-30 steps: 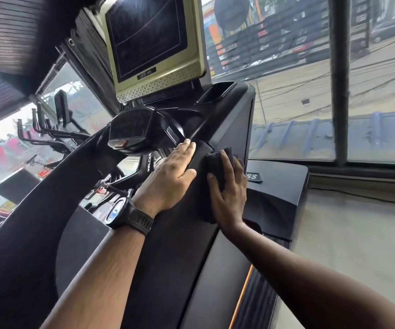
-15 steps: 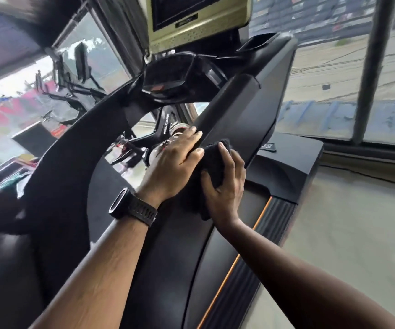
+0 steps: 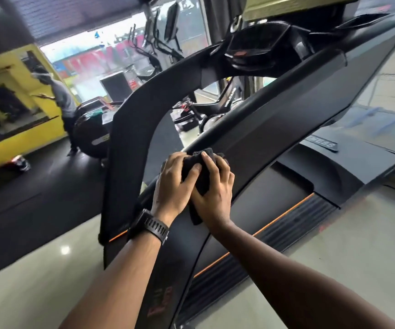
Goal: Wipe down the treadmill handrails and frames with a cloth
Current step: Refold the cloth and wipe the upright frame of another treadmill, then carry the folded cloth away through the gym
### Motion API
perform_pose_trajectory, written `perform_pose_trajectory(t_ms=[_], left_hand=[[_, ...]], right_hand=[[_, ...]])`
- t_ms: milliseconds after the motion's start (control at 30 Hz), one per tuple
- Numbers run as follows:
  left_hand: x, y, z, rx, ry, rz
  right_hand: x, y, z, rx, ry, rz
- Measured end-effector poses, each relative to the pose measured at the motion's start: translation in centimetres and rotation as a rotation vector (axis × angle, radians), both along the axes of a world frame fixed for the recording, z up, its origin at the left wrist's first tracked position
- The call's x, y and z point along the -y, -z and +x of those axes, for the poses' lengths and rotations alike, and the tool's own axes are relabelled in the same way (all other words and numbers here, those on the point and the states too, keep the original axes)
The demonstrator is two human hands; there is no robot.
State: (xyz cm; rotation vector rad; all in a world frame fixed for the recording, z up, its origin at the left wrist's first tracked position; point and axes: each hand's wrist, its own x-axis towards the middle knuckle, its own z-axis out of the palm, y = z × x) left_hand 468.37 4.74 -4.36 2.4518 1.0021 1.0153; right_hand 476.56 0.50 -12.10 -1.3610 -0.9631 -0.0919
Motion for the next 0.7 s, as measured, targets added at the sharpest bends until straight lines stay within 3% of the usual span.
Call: perform_pose_trajectory(t_ms=[267,400,533,700], left_hand=[[1.7,1.2,-10.0,0.199,-0.244,-0.247],[1.7,0.9,-15.3,0.414,-0.315,-0.314],[1.1,1.1,-21.5,0.537,-0.297,-0.347],[0.3,-0.2,-30.3,0.668,-0.372,-0.317]], right_hand=[[1.6,0.5,-9.0,0.056,-0.265,-0.058],[1.1,-0.4,-13.4,-0.111,-0.465,-0.033],[-0.4,-1.8,-19.3,-0.284,-0.526,-0.24],[-3.4,-3.6,-27.8,-0.473,-0.83,-0.335]])
